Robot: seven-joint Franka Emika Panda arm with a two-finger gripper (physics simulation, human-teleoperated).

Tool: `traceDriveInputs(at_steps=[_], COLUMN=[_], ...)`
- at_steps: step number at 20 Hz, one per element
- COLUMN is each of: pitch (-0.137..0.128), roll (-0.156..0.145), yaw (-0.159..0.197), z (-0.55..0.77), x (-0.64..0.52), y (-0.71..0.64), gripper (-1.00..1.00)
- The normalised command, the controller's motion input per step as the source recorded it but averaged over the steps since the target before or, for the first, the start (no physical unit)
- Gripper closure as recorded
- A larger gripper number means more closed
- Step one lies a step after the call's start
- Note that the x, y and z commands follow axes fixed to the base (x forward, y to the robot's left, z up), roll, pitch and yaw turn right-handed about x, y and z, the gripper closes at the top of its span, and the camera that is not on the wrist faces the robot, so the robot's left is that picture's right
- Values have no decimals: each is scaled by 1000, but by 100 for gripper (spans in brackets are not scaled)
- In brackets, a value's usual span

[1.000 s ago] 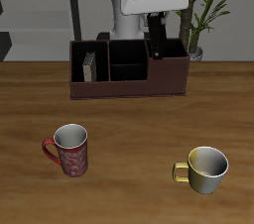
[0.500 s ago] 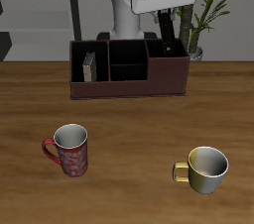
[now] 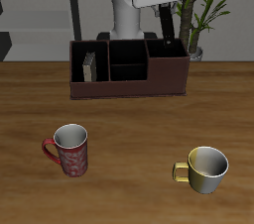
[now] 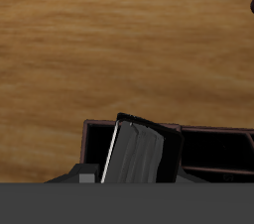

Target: Place the yellow book into the back desk caddy's left compartment and place the black book into the back desk caddy's right compartment

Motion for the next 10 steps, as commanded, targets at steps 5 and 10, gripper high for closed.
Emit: traceDriveInputs(at_steps=[5, 10], pitch=[29, 18], roll=[-20, 13], yaw=[-16, -35], z=[-139, -132], x=[-185, -124], y=[130, 67], gripper=[100, 100])
